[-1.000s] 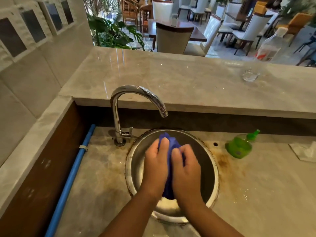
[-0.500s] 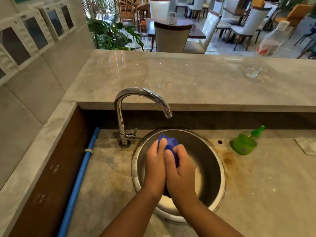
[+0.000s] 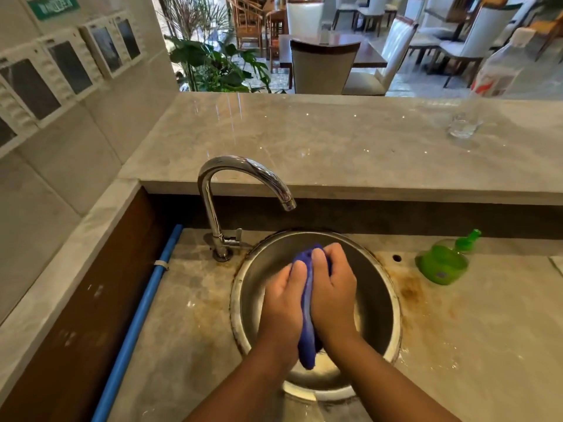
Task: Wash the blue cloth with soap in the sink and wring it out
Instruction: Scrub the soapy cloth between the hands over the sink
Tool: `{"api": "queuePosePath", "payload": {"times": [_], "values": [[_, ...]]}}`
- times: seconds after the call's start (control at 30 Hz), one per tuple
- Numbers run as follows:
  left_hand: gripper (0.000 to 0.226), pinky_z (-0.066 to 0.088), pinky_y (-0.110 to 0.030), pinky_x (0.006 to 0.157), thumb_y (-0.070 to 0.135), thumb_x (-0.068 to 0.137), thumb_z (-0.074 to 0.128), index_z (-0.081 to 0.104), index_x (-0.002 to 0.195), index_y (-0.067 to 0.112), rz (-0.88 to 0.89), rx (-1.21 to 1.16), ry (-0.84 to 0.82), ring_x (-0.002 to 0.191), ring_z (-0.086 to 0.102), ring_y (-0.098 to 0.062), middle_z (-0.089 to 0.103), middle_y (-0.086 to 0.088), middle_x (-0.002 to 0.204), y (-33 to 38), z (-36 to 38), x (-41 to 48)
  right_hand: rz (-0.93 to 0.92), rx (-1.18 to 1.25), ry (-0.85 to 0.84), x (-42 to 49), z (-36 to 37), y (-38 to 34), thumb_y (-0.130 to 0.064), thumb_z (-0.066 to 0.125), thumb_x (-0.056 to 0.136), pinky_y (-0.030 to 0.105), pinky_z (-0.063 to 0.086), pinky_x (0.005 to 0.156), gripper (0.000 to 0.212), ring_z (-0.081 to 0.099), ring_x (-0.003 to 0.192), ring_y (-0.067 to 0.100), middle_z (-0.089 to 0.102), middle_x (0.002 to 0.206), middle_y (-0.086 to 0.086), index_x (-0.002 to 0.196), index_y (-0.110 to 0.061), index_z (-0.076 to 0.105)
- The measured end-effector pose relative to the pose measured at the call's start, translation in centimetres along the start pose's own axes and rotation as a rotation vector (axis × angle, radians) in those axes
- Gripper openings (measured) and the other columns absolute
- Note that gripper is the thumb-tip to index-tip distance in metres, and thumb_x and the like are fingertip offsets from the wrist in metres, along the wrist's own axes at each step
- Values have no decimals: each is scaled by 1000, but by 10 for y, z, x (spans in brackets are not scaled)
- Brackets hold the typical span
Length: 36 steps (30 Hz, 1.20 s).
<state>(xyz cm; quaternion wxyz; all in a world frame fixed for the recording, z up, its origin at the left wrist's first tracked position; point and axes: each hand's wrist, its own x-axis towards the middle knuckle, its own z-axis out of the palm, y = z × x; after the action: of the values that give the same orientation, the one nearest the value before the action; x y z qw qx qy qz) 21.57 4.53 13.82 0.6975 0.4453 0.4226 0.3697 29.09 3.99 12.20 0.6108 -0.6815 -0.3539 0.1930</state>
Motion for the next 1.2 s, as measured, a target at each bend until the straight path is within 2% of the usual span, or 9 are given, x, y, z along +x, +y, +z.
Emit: {"api": "queuePosePath", "payload": {"times": [0.2, 0.37, 0.57, 0.67, 0.77, 0.9, 1.0, 1.07, 1.2], "values": [[35, 50, -42, 73, 42, 100, 49, 64, 90, 12, -2, -12, 143, 75, 59, -27, 63, -8, 75, 10, 0, 12, -253, -89, -196, -36, -8, -6, -36, 46, 96, 23, 44, 50, 19, 54, 58, 12, 58, 75, -8, 79, -29, 50], [31, 58, -41, 80, 36, 102, 45, 67, 103, 13, 49, 5, -36, 86, 70, -27, 71, -16, 92, 14, 10, -11, -52, 43, -49, 5, -15, -5, -21, 46, 102, 26, 45, 52, 25, 49, 54, 6, 55, 66, -4, 78, -19, 51], [30, 58, -38, 76, 44, 100, 51, 70, 86, 26, -8, -77, 79, 75, 70, -18, 71, -7, 81, 25, 3, 4, -412, -113, -218, -28, -19, -19, -32, 47, 96, 13, 39, 50, 17, 51, 55, 8, 51, 65, -14, 79, -30, 48], [28, 58, -43, 87, 41, 99, 52, 71, 100, 21, -93, -142, 32, 91, 75, -24, 77, -9, 97, 24, 2, -2, -168, -113, -175, 7, -15, -3, -26, 48, 101, 18, 44, 55, 20, 53, 58, 7, 55, 67, -8, 81, -27, 50], [27, 58, -47, 89, 43, 97, 53, 70, 108, 25, -129, -261, -6, 98, 75, -26, 78, -5, 103, 25, -7, -2, 38, -166, -307, 29, -20, 12, -25, 49, 103, 25, 49, 59, 16, 55, 60, 4, 60, 74, -2, 88, -20, 53], [35, 63, -42, 74, 41, 88, 60, 65, 116, 19, -89, -295, 98, 96, 76, -28, 77, -6, 107, 23, -30, 14, 150, -32, -241, 36, -28, 7, -26, 47, 104, 22, 46, 57, 18, 53, 61, 2, 56, 79, 0, 88, -18, 53], [43, 63, -39, 69, 26, 81, 67, 64, 120, 10, -269, -369, 4, 94, 76, -29, 75, -15, 115, 20, -46, 16, 264, 160, -214, 39, -26, 3, -29, 46, 104, 31, 47, 61, 21, 56, 66, 11, 56, 81, 1, 86, -19, 53], [40, 62, -42, 75, 24, 75, 74, 71, 112, 8, -396, -442, -67, 90, 77, -31, 77, -16, 109, 14, -54, 13, 315, 230, -253, 36, -23, 0, -30, 46, 104, 31, 50, 62, 22, 57, 68, 14, 57, 82, 3, 88, -17, 54], [64, 51, -51, 95, 28, 54, 96, 77, 111, 7, -528, -517, -112, 107, 70, -42, 71, -22, 122, -3, -65, 12, 370, 301, -374, 29, -13, 3, -30, 48, 103, 39, 53, 73, 20, 62, 78, 22, 63, 92, 8, 97, -14, 57]]}}
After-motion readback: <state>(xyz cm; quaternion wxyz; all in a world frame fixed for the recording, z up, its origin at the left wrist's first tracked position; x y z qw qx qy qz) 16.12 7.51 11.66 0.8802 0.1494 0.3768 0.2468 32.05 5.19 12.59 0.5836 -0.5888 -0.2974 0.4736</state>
